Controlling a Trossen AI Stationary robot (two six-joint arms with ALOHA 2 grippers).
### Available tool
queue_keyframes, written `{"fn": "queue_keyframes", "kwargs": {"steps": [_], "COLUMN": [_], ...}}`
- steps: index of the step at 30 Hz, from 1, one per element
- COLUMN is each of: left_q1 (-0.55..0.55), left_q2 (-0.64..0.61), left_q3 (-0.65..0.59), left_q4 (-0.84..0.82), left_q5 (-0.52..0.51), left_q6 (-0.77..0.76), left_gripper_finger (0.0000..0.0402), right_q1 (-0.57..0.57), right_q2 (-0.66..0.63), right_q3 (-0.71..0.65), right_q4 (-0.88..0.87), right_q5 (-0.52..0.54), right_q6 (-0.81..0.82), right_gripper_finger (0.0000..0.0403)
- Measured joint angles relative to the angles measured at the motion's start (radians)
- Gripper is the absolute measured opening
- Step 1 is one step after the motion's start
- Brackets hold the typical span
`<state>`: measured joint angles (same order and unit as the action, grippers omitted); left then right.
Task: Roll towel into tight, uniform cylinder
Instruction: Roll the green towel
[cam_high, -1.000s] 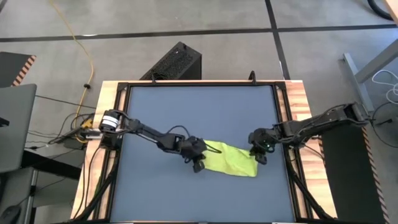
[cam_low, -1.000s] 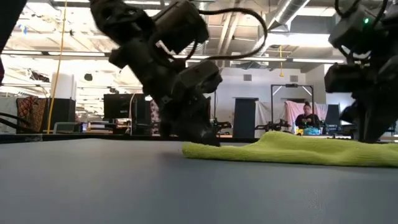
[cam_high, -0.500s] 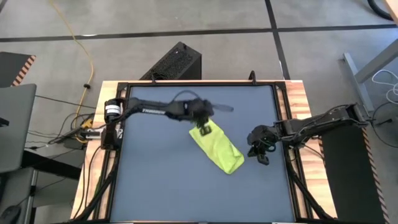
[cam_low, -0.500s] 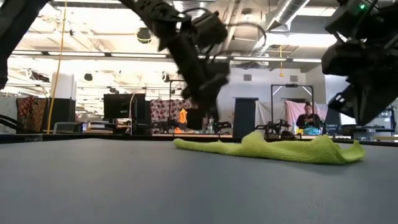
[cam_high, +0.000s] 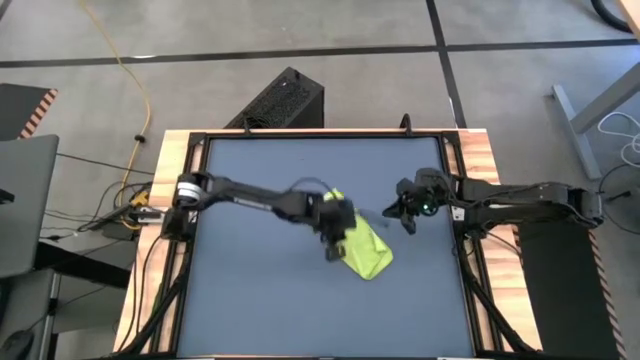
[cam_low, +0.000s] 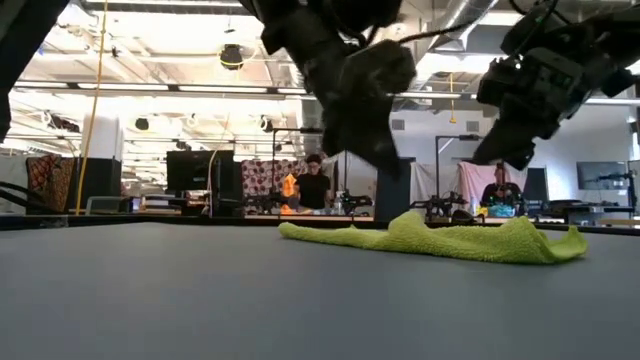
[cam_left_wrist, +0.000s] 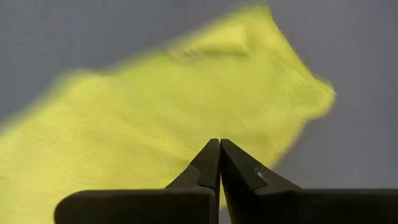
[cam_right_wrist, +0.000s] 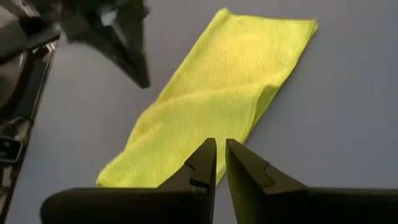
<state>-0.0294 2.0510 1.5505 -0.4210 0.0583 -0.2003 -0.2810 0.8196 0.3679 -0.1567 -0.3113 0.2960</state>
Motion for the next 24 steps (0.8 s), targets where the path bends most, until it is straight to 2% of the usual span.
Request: {"fn": "queue_keyframes", "kwargs": {"steps": [4,10,14,18,21,24], "left_q1": [-0.073,-0.118,-0.137,-0.156,-0.157,-0.132], "left_q2": [0.071,0.097,0.066,0.001,-0.072,-0.163], "left_q3": [0.0,0.001,0.0,-0.001,-0.023,-0.15], "left_q4": [-0.013,-0.058,-0.253,-0.427,-0.391,-0.236], "left_q5": [-0.052,-0.18,-0.182,-0.272,-0.354,-0.428], "left_q6": [-0.119,-0.241,-0.26,-0.234,-0.204,-0.242], "left_gripper_finger": [0.0,0.0,0.0,0.0,0.0,0.0], "right_q1": [0.006,0.104,0.148,0.168,0.139,0.076], "right_q2": [0.034,0.133,0.192,0.231,0.247,0.29], "right_q3": [0.0,-0.001,-0.001,-0.001,0.006,0.059], "right_q4": [-0.011,0.049,0.108,0.186,0.274,0.3], "right_q5": [-0.034,-0.034,-0.011,-0.005,-0.003,0.008], "right_q6": [-0.041,-0.068,-0.04,-0.017,-0.017,-0.061], "right_gripper_finger": [0.0062,0.0061,0.0061,0.0061,0.0058,0.0051]}}
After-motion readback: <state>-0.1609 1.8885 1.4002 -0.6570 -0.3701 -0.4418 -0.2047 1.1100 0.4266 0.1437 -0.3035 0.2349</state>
